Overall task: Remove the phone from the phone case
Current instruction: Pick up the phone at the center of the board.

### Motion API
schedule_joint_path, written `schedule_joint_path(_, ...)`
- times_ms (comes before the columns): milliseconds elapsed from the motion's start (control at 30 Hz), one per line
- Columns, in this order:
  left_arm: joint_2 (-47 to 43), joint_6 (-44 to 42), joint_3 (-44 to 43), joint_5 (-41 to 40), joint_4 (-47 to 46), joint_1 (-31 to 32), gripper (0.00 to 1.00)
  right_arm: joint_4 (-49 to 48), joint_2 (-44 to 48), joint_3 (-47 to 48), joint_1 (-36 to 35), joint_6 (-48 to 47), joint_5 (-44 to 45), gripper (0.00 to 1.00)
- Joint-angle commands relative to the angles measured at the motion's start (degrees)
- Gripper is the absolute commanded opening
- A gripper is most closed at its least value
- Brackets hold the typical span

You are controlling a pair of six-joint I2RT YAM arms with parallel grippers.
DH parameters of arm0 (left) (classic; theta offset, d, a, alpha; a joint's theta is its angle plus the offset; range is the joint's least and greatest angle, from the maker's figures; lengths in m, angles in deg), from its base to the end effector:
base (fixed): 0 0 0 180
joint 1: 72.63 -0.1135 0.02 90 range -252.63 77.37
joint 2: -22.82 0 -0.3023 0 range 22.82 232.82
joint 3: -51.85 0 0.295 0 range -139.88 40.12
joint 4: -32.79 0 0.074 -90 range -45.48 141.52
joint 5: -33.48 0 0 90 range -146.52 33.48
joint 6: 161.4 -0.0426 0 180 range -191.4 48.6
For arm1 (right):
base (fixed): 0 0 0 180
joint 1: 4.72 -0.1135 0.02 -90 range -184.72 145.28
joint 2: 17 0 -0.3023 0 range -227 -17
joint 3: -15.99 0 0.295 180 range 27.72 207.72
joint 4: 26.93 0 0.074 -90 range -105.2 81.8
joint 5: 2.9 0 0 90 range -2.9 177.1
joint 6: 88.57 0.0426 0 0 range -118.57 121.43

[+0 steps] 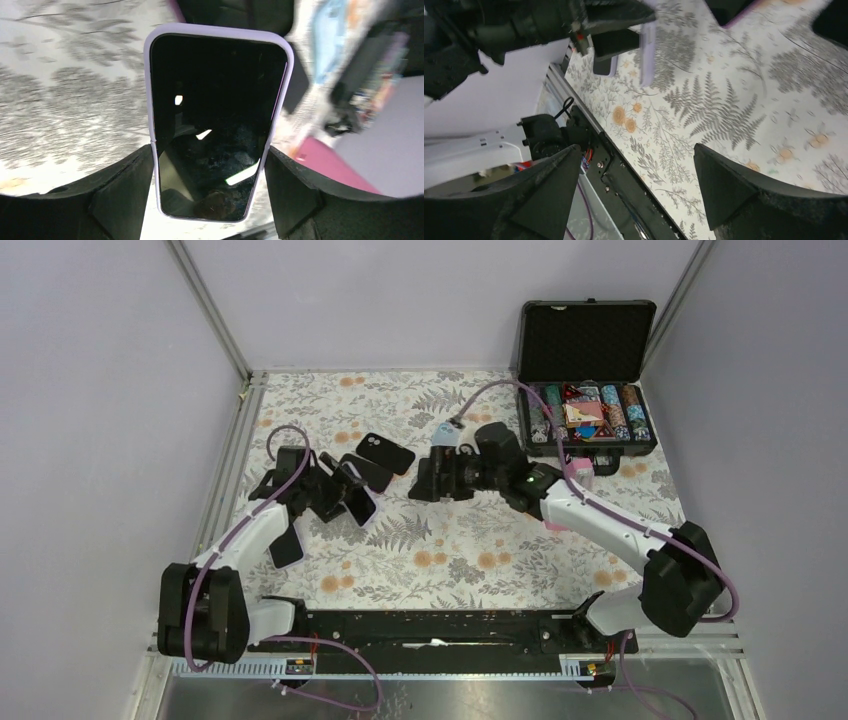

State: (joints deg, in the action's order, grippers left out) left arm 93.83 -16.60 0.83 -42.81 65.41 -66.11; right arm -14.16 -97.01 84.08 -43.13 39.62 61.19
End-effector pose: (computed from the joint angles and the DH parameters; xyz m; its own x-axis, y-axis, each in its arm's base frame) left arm 0.2660 -0.0406 0.2068 -0.6620 -0.7234 -0.1962 -0.4990 0.6207 -0.6047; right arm 0.2692 0.2372 0.3034 -0.7951 0.0793 -0.6013 -0.4814 0.5206 0.7052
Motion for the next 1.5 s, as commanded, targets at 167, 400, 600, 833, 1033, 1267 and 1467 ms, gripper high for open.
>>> schedule_joint_path(167, -4.37, 13.37, -4.62, 12.03, -16.97, 1.07, 0.43, 1.91, -8.34, 13.28, -10.35, -10.11, 16.24, 0.91)
schedule_joint_path(400, -6.11, 16.89, -6.57, 15.57, -18.24, 1.12, 0.43, 0.17, -14.62, 18.33, -11.07, -10.02, 19.21, 0.86)
schedule_joint_path(600, -7.8, 16.65, -6.93, 15.92, -17.3, 1.21, 0.44, -3.69, -18.65, 21.96, -11.16, -8.85, 17.83, 0.78)
schedule_joint_path(833, -8.16, 14.79, -6.6, 15.76, -16.93, 1.18, 0.5, -7.52, -21.02, 23.16, -11.24, -3.09, 14.42, 0.36)
schedule_joint_path(1033, -8.59, 9.45, -9.08, 15.64, -16.71, 1.12, 0.97, -9.85, -18.53, 21.73, -11.04, 0.31, 13.77, 0.08)
schedule_joint_path(1267, -7.71, -3.08, -15.32, 15.84, -11.45, 0.91, 0.99, -16.5, -13.01, 16.53, -6.75, 7.35, 7.32, 0.08)
schedule_joint_path(1467, -6.89, -7.43, -18.85, 22.06, -13.94, 0.75, 0.99, -24.99, -6.54, 8.93, 0.29, 16.77, -0.58, 0.08)
